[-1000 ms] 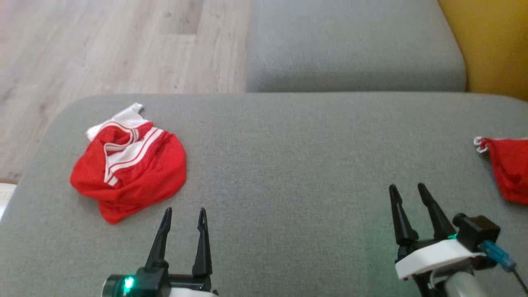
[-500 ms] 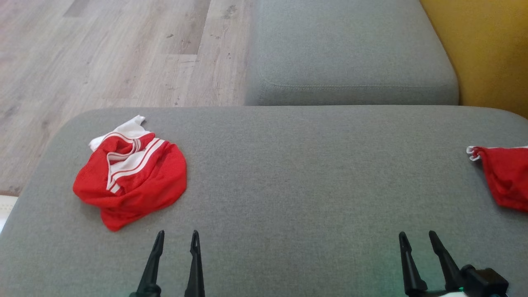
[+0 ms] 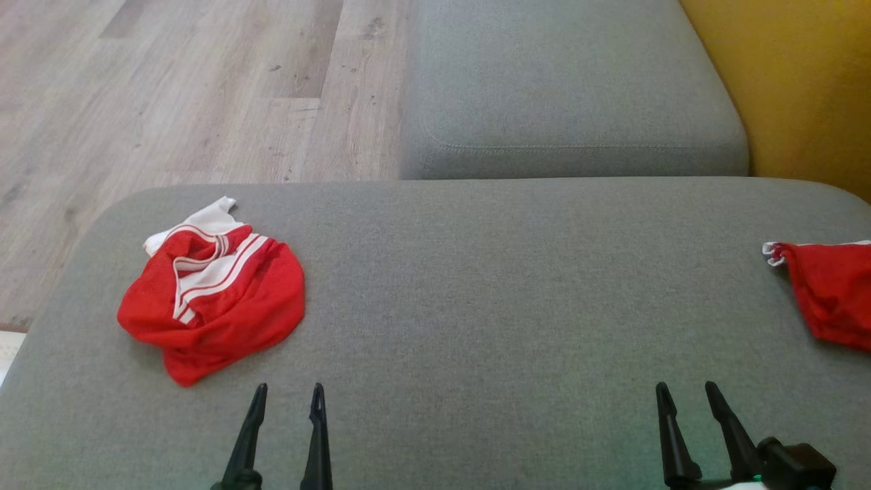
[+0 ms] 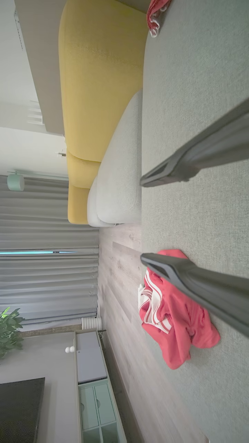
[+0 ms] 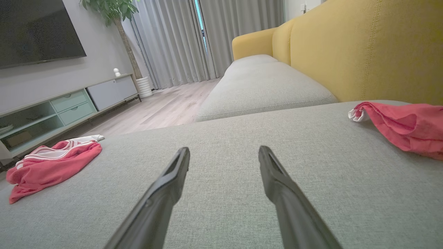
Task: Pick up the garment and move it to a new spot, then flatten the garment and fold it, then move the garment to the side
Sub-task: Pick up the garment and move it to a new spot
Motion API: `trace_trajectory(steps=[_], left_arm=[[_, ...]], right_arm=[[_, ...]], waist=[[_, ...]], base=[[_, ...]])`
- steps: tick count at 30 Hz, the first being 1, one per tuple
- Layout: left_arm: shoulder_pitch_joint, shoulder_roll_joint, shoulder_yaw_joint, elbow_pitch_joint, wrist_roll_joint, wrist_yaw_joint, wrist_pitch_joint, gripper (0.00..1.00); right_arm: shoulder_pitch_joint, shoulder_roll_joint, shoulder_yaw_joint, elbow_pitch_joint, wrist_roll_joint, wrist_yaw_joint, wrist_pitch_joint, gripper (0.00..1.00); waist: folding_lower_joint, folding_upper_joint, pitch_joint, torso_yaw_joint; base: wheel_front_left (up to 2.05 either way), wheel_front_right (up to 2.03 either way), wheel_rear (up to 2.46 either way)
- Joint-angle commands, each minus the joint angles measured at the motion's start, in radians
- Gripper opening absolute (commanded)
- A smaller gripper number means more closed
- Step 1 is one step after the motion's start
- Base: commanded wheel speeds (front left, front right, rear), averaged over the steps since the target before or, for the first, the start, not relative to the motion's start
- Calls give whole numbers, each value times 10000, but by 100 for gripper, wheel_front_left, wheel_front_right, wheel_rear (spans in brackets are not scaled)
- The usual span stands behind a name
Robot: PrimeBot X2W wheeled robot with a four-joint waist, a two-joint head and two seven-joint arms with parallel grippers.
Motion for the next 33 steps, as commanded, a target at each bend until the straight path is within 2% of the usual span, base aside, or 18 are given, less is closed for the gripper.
trace_trajectory(steps=[1, 12, 18, 23, 33], left_arm=[[-319, -54, 375, -289, 36, 8, -65, 100], [-305, -54, 445, -325, 76, 4, -65, 100], [-312, -54, 478, -310, 87, -18, -65, 100], [-337, -54, 495, -306, 149, -42, -65, 100], [-256, -54, 793, -356, 436, -223, -65, 100]], right_arm=[[-393, -86, 233, -276, -51, -9, -116, 100], [-401, -59, 206, -297, -31, -9, -116, 100], [-326, -54, 193, -344, -66, -9, -116, 100], [-253, -45, 366, -361, -94, -9, -116, 100], [-315, -9, 659, -378, 43, -9, -116, 100]], waist=[[0, -1, -5, 4], [0, -1, 17, 89], [0, -1, -17, 359], [0, -1, -64, 1011], [0, -1, 39, 2805]], base=[[0, 0, 0], [0, 0, 0], [0, 0, 0], [0, 0, 0], [0, 0, 0]])
